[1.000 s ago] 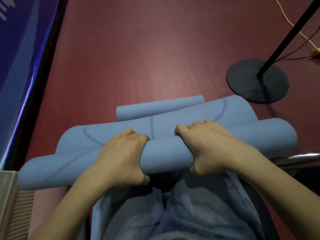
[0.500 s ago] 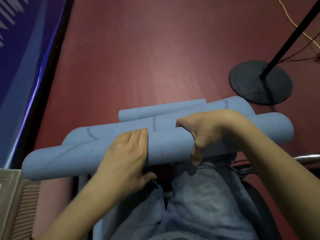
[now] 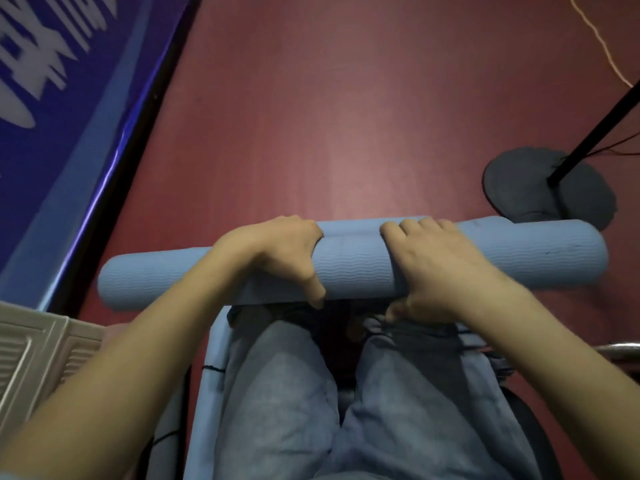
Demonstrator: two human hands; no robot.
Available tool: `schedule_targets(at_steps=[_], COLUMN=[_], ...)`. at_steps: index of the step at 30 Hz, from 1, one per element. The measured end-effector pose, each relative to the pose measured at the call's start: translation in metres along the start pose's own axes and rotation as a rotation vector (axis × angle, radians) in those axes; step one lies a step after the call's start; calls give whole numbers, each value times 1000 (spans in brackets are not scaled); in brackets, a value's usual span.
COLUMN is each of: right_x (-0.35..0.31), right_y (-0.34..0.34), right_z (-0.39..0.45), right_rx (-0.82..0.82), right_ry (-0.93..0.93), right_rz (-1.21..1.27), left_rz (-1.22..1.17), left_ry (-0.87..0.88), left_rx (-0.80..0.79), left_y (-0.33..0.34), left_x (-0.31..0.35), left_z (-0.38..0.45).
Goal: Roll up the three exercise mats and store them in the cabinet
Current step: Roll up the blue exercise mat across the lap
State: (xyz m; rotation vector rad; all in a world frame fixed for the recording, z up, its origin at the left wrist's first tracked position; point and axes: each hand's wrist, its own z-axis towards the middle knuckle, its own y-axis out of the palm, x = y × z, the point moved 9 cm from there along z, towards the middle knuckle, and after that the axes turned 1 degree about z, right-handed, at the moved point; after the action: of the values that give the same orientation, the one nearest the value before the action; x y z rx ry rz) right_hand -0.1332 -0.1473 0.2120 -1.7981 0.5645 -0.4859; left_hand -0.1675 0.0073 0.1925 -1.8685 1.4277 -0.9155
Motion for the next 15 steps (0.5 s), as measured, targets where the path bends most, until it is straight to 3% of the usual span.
schedule_targets(at_steps=[2, 6, 12, 15], right_x=[-4, 3, 15, 22], right_y=[4, 7, -2, -1], right_z=[-1, 9, 35, 44], right_rx=[69, 142, -14, -196], right_ry=[24, 34, -4, 7], right_rz=[-61, -56, 57, 101], left_rz=[-27, -47, -178, -243], left_ry=[15, 20, 72, 118], left_rx=[-43, 20, 344, 449], left_y=[0, 3, -16, -20], left_x=[0, -1, -8, -12], left_z=[4, 7, -1, -10])
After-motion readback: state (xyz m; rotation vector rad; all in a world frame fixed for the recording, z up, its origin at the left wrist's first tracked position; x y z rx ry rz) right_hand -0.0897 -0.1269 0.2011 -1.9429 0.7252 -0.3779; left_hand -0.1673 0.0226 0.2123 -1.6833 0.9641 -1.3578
